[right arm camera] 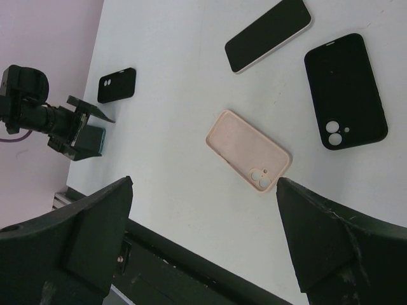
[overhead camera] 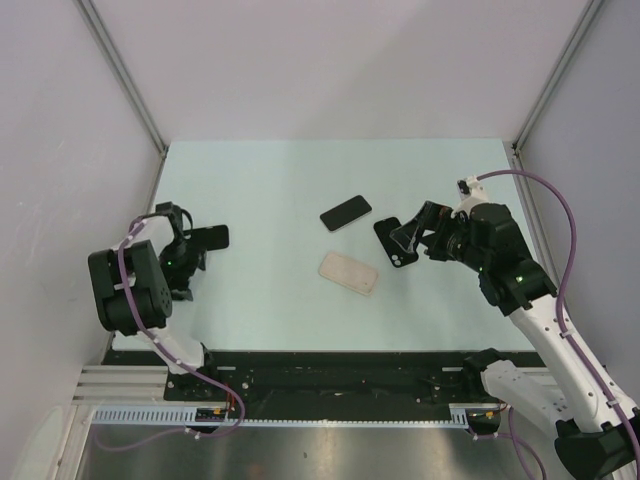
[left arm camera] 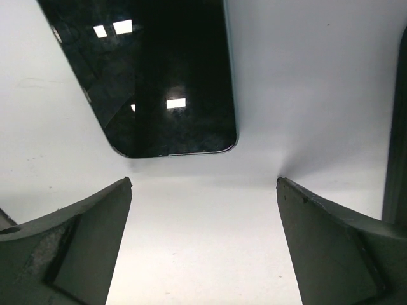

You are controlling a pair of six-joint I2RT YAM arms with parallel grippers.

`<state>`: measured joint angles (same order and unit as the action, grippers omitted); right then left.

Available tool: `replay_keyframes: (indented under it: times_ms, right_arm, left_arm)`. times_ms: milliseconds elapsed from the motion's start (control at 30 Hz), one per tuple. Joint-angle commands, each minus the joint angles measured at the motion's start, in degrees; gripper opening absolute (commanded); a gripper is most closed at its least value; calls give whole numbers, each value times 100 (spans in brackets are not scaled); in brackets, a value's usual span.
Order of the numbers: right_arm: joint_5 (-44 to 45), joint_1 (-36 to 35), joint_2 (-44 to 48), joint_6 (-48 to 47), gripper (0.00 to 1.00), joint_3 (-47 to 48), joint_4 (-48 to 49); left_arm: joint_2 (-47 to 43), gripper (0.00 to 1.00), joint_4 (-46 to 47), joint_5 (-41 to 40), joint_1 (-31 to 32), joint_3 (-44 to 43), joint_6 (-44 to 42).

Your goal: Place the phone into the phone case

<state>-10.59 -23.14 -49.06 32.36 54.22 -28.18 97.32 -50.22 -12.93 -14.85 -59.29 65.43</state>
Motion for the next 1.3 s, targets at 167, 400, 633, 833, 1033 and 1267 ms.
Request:
replay_keyframes:
  times_ms: [167,400,633,833,1033,1267]
  right_arm:
    - [180,-16,274,-63,100,-34,-20]
    - [233,-33,449,-89,100,-87,-56]
    - [259,-42,529,-107,100,-95,-29]
    - [364,-42,564,-116,100,-87,-82]
    - [417,-51,529,-133,100,-95,-91]
    - [417,-51,494,-90,100,-104,-91]
  left_arm:
    - [-670,100,-437,-519,-403,-48,-136]
    - [-240,99,22,-289,-774,-443,-803]
    - [24,96,478,-123,-791,-259,-777]
    - [305,96,504,-175,-844,-40,-698]
    - [481,88,407,-122,-897,5,-602]
    - [323,68,363,-44,-897,128,-584]
